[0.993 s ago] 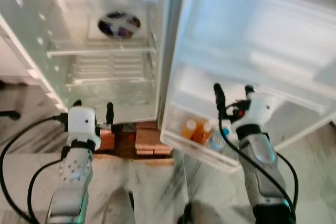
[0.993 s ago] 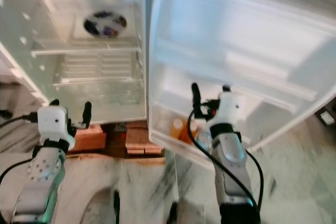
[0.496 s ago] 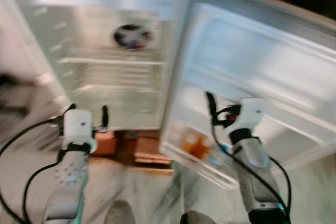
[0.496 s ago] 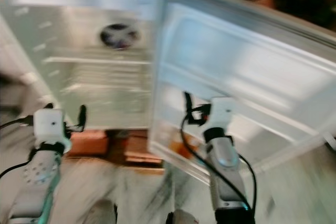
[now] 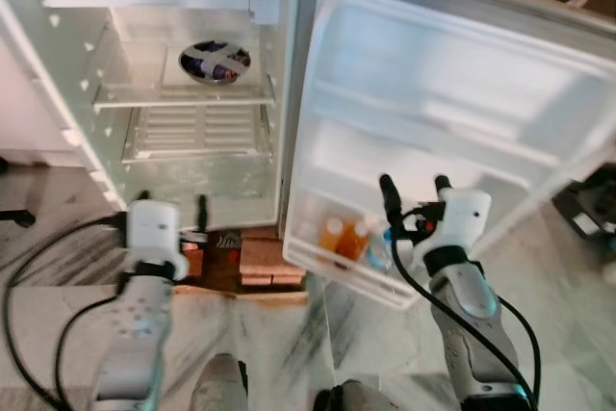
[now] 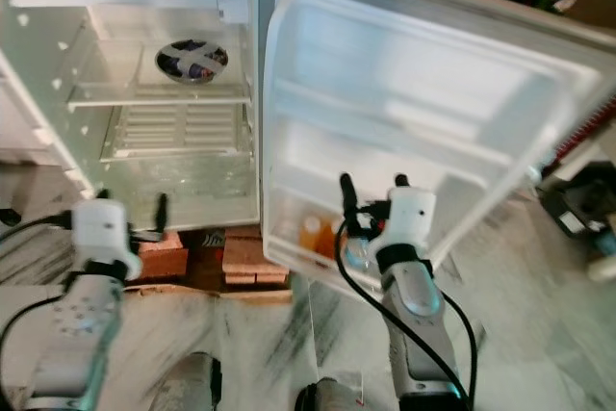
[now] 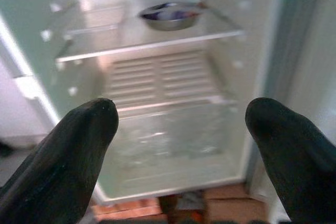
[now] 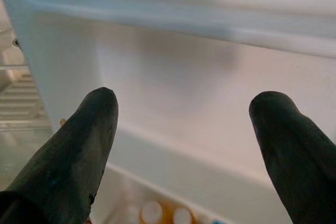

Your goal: Restocking fridge

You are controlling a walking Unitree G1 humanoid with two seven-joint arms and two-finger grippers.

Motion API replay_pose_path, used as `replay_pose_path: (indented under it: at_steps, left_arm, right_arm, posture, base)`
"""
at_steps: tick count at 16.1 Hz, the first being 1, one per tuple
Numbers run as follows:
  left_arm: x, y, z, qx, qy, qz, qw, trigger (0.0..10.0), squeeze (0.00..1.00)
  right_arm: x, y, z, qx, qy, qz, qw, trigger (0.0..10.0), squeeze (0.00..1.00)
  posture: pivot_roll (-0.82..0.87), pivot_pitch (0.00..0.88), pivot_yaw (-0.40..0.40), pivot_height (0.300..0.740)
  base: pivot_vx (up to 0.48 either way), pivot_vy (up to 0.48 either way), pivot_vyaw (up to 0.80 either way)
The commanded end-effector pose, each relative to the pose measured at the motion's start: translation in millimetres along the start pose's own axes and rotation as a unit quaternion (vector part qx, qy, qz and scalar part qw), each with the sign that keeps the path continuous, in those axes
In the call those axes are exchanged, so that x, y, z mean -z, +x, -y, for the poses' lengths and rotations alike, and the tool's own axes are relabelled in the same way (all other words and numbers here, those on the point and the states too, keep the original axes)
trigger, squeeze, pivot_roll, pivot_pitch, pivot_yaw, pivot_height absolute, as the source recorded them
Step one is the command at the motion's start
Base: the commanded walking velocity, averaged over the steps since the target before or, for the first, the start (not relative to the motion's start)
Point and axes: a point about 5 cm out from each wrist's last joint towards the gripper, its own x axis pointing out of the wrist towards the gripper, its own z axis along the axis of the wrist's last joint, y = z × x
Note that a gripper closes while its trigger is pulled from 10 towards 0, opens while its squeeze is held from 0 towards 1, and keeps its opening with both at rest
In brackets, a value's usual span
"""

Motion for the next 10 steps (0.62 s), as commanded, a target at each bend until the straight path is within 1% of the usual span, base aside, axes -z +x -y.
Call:
replay_pose_path:
  at_steps: [1,4,6,7,9,10]
  left_arm:
    - [2,-0.8,-2.4,-0.001,0.007,-0.007,1.000,10.0,0.00]
    - [3,0.5,-2.4,-0.001,0.007,-0.009,1.000,10.0,0.00]
    - [4,3.0,-1.2,0.001,0.009,-0.010,1.000,10.0,0.00]
    - [3,4.1,-1.0,0.002,0.010,-0.010,1.000,10.0,0.00]
    - [0,9.8,-2.6,0.010,0.026,-0.004,1.000,10.0,0.00]
    - [0,12.5,-5.5,0.012,0.023,-0.005,1.000,10.0,0.00]
  right_arm:
    - [-1,0.3,2.5,0.001,0.000,0.001,1.000,10.0,0.00]
    - [0,1.5,1.3,-0.001,0.001,0.000,1.000,10.0,0.00]
    - [1,5.9,-2.1,0.001,0.008,0.001,1.000,10.0,0.00]
    - [1,7.1,-2.8,0.001,0.008,0.001,1.000,10.0,0.00]
    - [1,11.4,-6.9,-0.001,0.010,0.001,1.000,10.0,0.00]
    - [4,11.7,-5.9,0.004,0.001,-0.007,1.000,10.0,0.00]
  posture:
    - [0.13,0.094,-0.077,0.740]
    - [0.13,0.094,-0.076,0.740]
    - [0.14,0.085,-0.067,0.740]
    - [0.15,0.082,-0.064,0.740]
    - [0.16,0.087,-0.059,0.740]
    - [0.18,0.098,-0.048,0.740]
  base:
    - [-0.262,0.000,0.00]
    - [-0.284,0.000,0.00]
    - [-0.262,-0.240,0.00]
    - [-0.262,0.000,0.00]
    - [0.000,0.000,0.00]
    - [0.000,0.000,0.00]
